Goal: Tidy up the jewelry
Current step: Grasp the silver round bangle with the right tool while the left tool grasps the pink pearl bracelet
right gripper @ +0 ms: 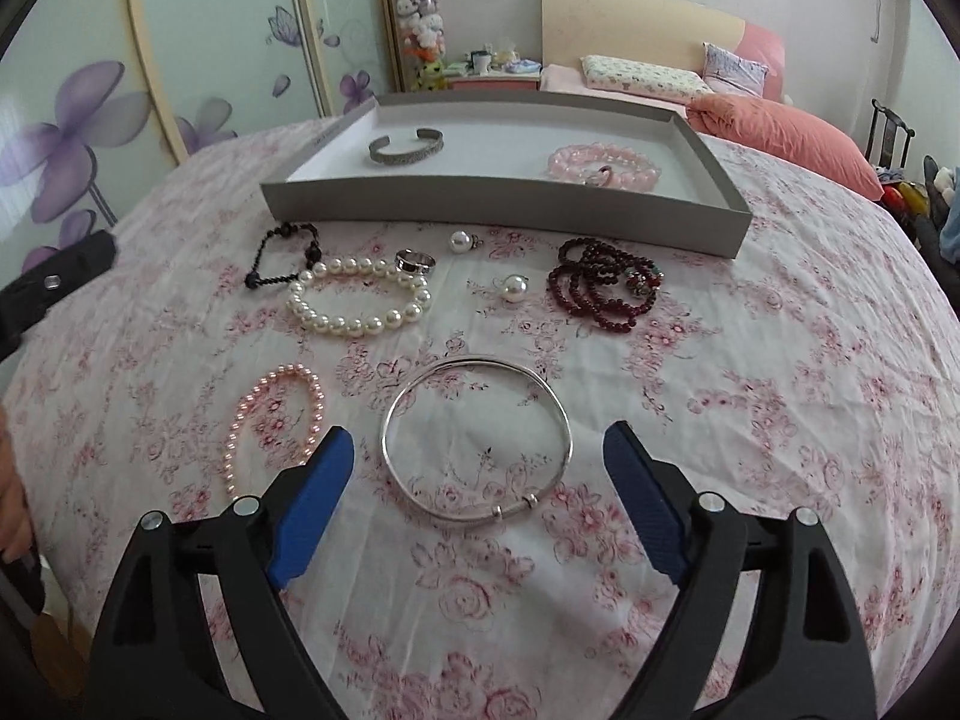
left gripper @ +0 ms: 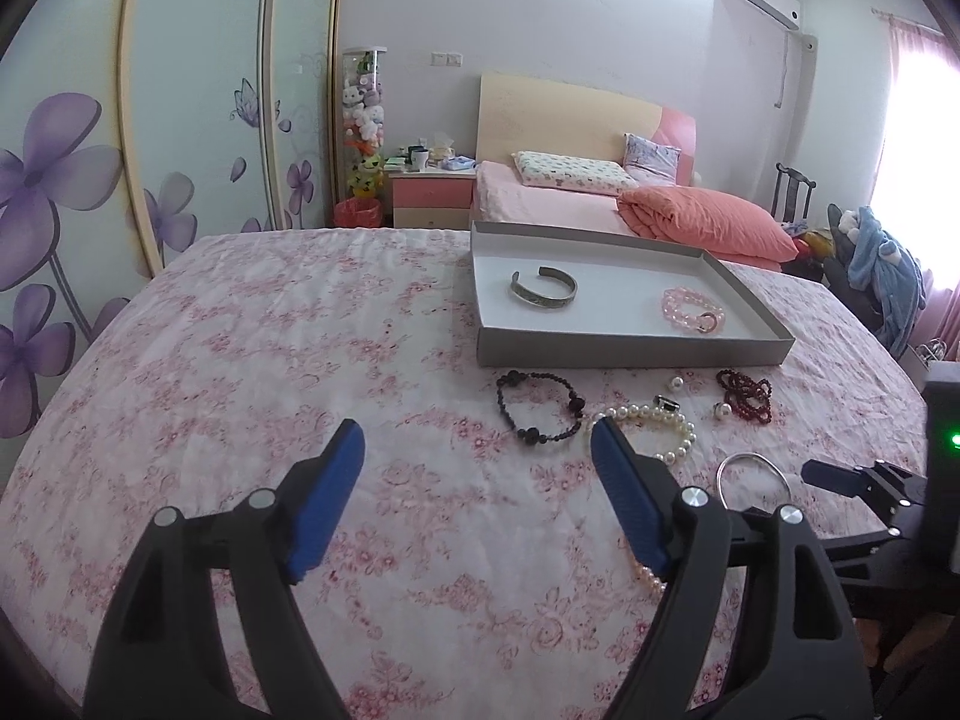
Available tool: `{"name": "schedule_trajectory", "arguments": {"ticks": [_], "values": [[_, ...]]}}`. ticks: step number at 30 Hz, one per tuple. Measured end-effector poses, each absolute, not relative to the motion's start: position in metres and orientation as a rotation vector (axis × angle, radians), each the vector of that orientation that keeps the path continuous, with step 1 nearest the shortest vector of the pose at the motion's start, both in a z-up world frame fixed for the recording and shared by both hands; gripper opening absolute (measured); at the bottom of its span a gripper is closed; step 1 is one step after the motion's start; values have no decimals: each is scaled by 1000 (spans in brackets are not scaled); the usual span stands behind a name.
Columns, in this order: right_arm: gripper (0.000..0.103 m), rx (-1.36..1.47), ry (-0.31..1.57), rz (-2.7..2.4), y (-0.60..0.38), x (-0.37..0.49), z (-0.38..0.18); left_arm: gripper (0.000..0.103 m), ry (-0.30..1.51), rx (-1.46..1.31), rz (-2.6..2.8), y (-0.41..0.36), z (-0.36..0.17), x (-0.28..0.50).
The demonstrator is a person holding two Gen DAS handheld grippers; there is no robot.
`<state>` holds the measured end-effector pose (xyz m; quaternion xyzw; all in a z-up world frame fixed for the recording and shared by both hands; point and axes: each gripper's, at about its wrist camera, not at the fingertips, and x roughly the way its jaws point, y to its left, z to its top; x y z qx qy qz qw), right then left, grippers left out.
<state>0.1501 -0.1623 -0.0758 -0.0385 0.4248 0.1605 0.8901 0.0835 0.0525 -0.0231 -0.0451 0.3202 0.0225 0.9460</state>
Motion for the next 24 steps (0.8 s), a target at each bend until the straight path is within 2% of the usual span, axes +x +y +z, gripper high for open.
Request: {"name": "schedule_trajectory", "arguments": {"ticks": [7,8,10,11,24], "values": [[85,-113,907,299,-156,161,-85,77,658,-94,49,53,-23,81],[84,-111,907,298,-156,162,-84,77,659,-94,48,53,-24,81],[74,-116,893,302,-156,161,-84,77,664,-97,42,51,-25,82],[73,-118,889,301,-157,161,-83,77,667,-98,38,50,-25,82],[73,-52,893,185,-202,165,-83,82,781,-58,-107,1,-50,89]]}}
